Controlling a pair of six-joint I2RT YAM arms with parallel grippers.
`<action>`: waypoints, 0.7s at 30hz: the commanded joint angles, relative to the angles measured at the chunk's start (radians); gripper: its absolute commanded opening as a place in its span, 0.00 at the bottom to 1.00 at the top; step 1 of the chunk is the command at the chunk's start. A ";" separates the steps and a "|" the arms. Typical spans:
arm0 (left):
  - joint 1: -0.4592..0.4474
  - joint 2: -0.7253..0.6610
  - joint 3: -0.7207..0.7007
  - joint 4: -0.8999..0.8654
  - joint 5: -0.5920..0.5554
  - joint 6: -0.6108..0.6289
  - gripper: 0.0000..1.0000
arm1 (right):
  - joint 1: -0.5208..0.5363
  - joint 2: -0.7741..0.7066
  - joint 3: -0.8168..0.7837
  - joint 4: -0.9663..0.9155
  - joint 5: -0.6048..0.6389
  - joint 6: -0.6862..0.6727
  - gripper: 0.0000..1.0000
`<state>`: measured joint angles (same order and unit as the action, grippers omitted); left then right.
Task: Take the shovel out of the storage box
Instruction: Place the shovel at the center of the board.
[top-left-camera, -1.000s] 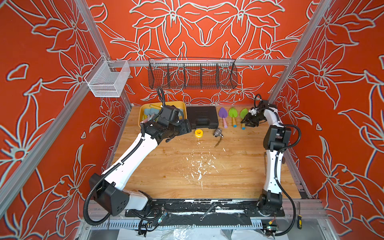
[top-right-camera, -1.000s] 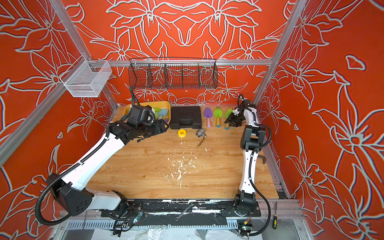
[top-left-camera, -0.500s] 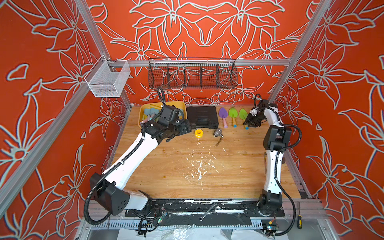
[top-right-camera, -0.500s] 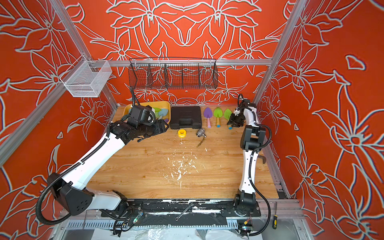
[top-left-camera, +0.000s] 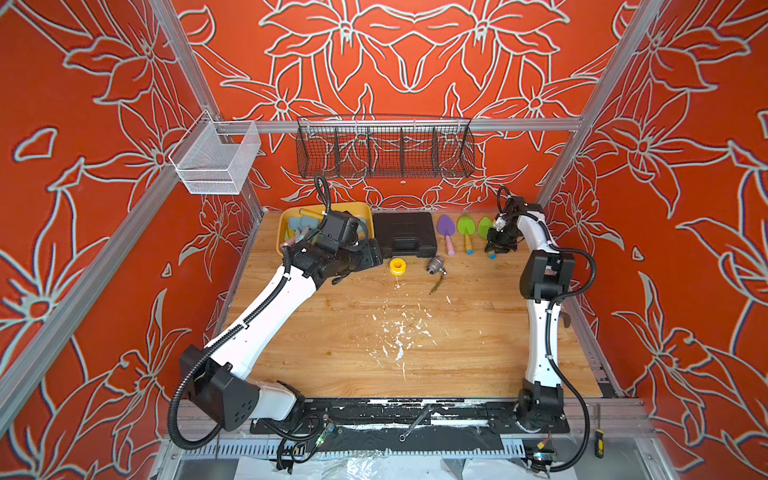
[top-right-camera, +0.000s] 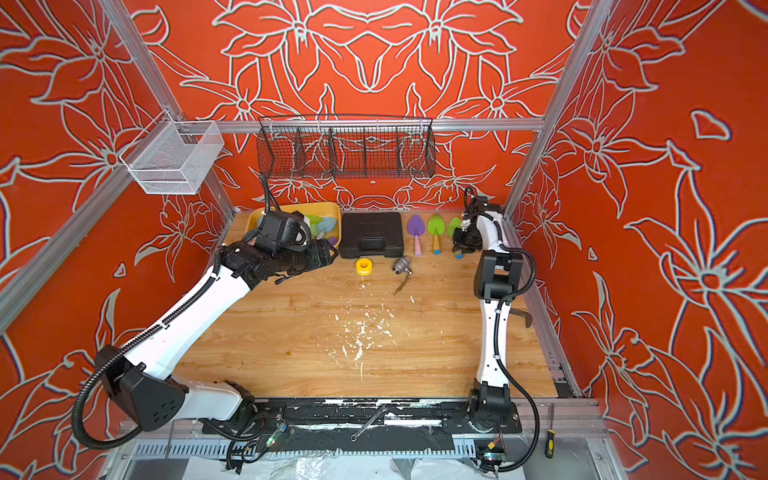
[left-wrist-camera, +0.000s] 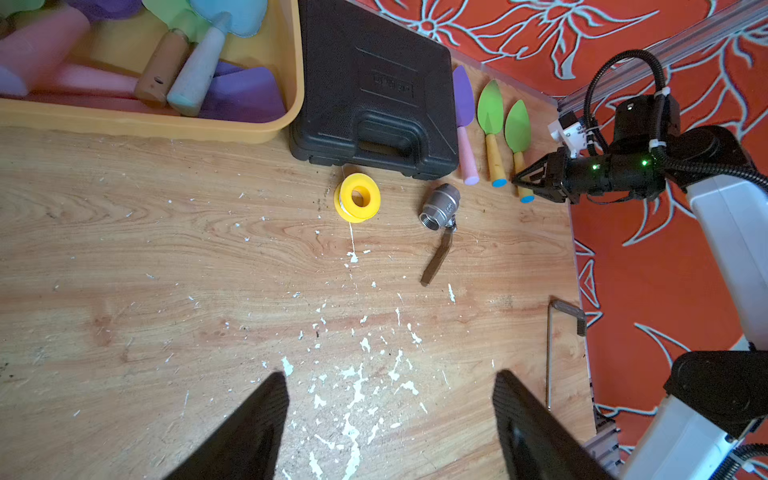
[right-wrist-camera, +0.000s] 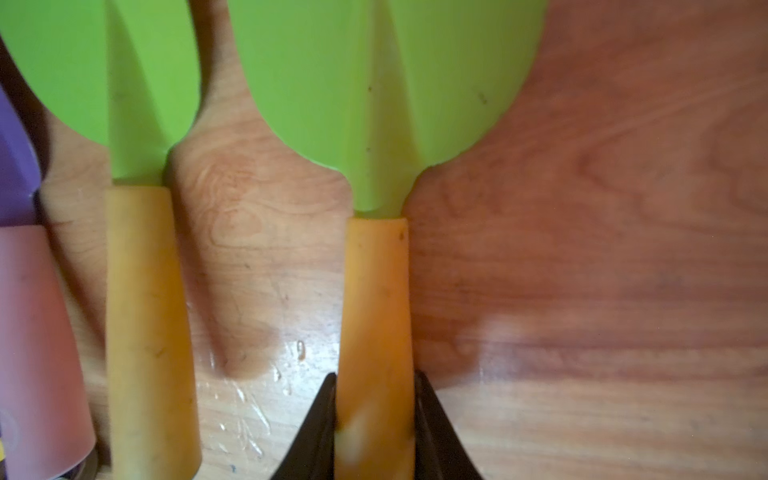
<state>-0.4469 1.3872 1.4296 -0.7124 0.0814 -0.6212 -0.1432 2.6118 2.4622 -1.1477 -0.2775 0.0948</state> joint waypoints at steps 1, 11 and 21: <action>-0.003 -0.008 -0.014 0.016 -0.012 0.007 0.78 | 0.002 0.026 0.040 -0.024 0.039 -0.035 0.18; -0.003 0.025 -0.014 0.034 -0.011 0.012 0.78 | 0.002 0.048 0.084 0.013 0.027 -0.043 0.17; 0.045 0.134 0.100 -0.042 -0.087 -0.025 0.79 | 0.001 -0.019 0.080 0.034 -0.022 -0.016 0.57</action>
<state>-0.4309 1.4948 1.4677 -0.7155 0.0448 -0.6296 -0.1390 2.6312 2.5229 -1.1099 -0.2783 0.0780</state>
